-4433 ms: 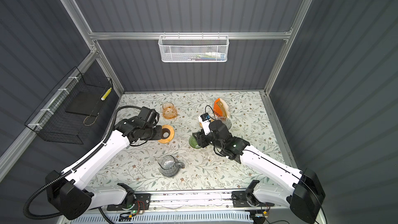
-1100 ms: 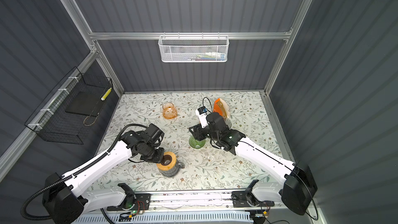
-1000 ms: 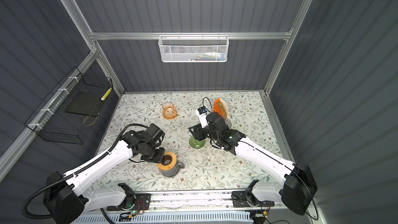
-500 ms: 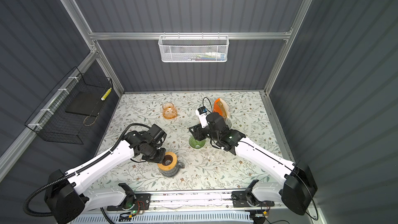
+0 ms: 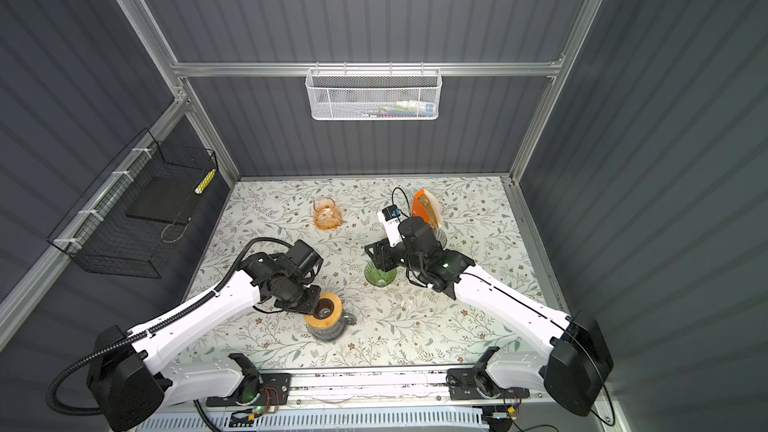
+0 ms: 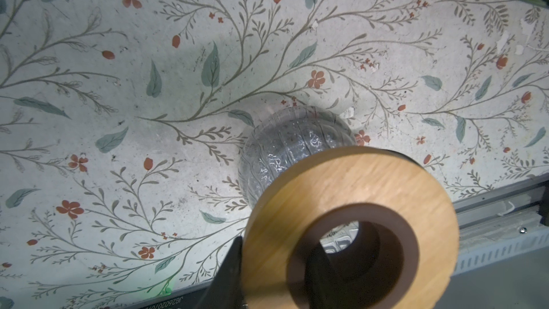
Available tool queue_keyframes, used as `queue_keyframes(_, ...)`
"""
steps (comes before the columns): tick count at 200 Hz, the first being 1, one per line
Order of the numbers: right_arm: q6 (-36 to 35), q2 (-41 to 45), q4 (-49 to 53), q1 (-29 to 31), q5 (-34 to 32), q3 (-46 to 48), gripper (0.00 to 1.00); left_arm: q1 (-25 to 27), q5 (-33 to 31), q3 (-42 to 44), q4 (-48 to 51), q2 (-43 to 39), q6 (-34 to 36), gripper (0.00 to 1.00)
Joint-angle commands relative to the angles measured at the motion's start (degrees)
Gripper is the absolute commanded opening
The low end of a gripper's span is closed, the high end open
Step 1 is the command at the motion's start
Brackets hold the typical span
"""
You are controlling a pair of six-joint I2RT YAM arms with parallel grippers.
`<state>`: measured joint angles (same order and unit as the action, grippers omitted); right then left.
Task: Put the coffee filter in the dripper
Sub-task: 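Lower the wooden ring onto the grey glass pitcher's mouth with the left gripper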
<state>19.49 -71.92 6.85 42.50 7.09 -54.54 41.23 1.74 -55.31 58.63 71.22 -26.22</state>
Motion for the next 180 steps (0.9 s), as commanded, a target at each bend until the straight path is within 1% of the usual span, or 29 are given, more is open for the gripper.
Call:
queue_keyframes(1,0.07,1.05,-0.68,-0.31,-0.85,0.67,0.57,0.51,-0.47,-0.95,0.35,0.41,-0.94,0.30)
queue_keyframes(85,0.29,1.69,-0.58,-0.28,-0.94,0.84,0.57,1.04,-0.32,-1.20,0.32,-0.12,-1.65,0.34)
queue_keyframes(180,0.82,2.88,-0.39,-0.31,-0.82,1.45,0.57,1.46,-1.31,-1.77,1.46,-1.39,-2.44,0.36)
